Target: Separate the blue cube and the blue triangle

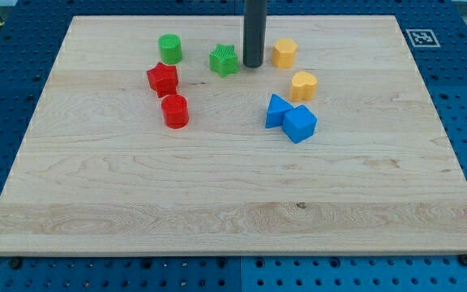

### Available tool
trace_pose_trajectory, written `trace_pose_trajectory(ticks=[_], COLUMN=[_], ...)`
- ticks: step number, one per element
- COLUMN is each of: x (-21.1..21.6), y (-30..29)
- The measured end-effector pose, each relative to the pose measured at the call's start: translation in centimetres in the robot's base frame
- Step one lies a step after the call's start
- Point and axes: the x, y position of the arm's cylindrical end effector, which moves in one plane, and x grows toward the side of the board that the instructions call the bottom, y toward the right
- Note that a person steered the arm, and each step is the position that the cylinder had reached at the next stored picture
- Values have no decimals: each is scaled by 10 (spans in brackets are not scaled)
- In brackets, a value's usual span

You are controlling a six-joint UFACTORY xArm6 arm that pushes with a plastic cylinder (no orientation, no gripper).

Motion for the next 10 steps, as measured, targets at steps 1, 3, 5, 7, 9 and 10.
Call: trace_pose_trajectory(ticks=[1,3,5,7,9,10], x=[6,21,62,124,138,133], y=[-1,-9,-33,-33,28,55])
